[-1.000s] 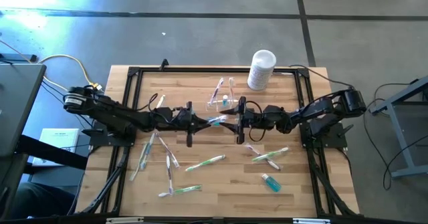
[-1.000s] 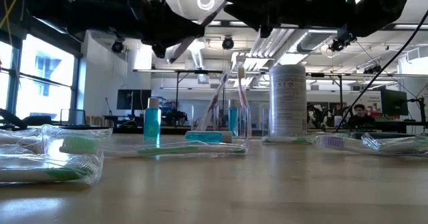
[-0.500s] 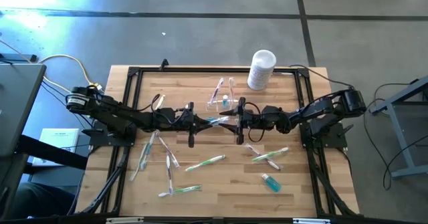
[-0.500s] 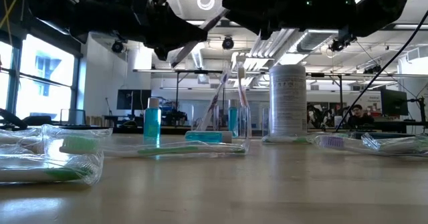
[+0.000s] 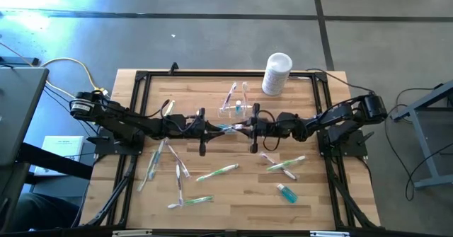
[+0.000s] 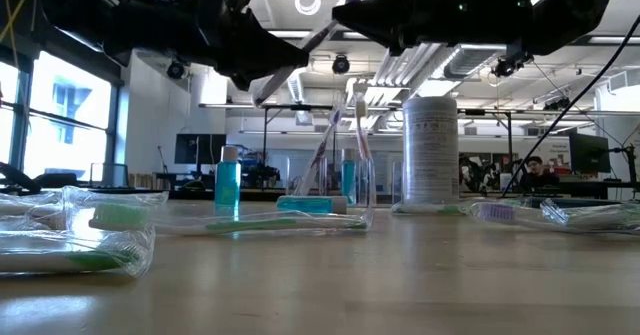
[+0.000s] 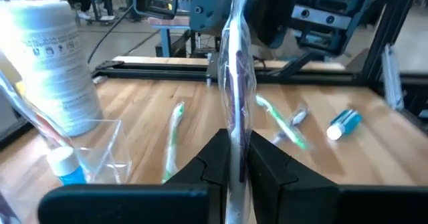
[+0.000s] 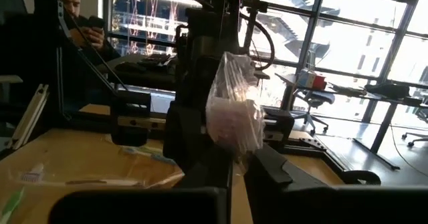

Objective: Pick & Place toothbrushing station
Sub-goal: Put the purple toothbrush into the transparent organizer

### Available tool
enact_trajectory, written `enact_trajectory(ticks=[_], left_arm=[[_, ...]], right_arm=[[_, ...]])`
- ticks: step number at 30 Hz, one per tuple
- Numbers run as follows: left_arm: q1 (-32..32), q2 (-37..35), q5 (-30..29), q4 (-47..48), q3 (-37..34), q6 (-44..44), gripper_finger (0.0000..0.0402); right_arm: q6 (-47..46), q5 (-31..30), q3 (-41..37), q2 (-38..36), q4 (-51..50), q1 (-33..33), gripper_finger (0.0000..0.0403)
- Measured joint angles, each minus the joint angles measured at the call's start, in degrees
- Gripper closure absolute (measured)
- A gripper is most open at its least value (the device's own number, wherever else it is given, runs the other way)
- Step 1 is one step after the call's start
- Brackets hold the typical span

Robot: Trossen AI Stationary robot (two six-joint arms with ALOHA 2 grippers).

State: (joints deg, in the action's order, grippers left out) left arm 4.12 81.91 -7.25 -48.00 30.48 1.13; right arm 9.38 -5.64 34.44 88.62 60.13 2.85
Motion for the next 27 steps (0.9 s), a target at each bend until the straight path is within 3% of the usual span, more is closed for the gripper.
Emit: enact_trajectory(ticks=[7, 10, 13, 17, 20, 27], left_arm=[[0.0, 0.0, 1.61, 0.85, -0.02, -2.56, 0.0337], [0.0, 0.0, 4.56, 0.88, -0.04, -4.23, 0.0304], [0.0, 0.0, 3.79, 1.01, -0.04, -4.35, 0.0262], [0.01, 0.0, -1.64, 1.66, -0.04, -4.33, 0.0215], [0.02, 0.0, -2.18, 3.5, -0.07, -3.94, 0.0194], [0.04, 0.0, -2.18, 7.22, -0.07, -2.17, 0.018]], right_arm=[[0.32, -0.08, 0.0, 0.0, -0.33, 0.04, 0.0388], [0.32, 0.2, 0.0, 0.0, -0.36, 0.09, 0.0391], [0.36, -0.33, 0.0, 0.0, -0.86, 0.04, 0.0389], [1.0, -6.78, 0.0, -0.27, -4.63, 0.58, 0.0391], [1.81, -11.44, -0.04, -2.13, -10.62, 1.31, 0.0394], [1.69, -18.77, -0.02, -10.73, -22.98, 3.8, 0.0392]])
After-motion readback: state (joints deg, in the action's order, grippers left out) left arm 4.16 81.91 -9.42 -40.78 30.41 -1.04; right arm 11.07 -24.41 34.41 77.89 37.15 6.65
